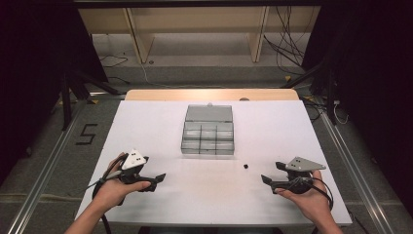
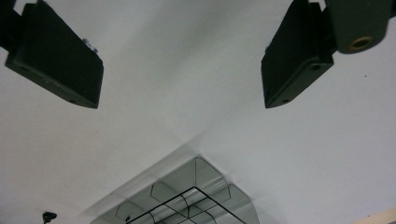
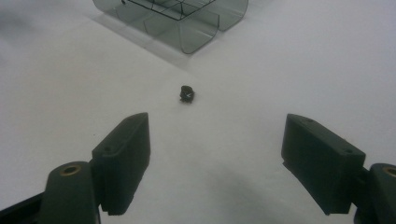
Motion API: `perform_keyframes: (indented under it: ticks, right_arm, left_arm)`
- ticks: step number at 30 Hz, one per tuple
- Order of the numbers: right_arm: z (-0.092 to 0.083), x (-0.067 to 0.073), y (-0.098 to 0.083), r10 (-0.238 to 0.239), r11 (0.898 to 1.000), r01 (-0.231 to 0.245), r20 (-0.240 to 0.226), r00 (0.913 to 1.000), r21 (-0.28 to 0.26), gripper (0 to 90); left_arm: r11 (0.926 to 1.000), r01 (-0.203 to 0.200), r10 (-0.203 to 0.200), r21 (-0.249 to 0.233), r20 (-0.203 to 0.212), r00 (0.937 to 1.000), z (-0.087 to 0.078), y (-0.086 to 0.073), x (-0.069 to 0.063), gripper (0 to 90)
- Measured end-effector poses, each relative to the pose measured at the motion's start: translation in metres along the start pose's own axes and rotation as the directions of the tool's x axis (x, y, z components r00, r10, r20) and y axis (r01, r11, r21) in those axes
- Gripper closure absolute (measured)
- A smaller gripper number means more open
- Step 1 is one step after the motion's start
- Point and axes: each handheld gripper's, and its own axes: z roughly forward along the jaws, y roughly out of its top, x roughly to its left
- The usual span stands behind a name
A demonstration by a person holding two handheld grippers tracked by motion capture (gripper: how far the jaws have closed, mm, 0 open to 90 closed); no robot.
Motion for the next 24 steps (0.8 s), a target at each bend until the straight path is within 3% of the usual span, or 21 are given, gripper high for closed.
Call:
perform_keyframes:
  ticks: [24]
  right_arm:
    - [0.011,0.006,0.003,0.002,1.0,-0.002,0.014,0.9999,0.014,27.2]
  left_arm:
    - [0.9999,-0.013,0.013,0.007,-0.008,0.9999,0.0,0.0,-0.001,12.8]
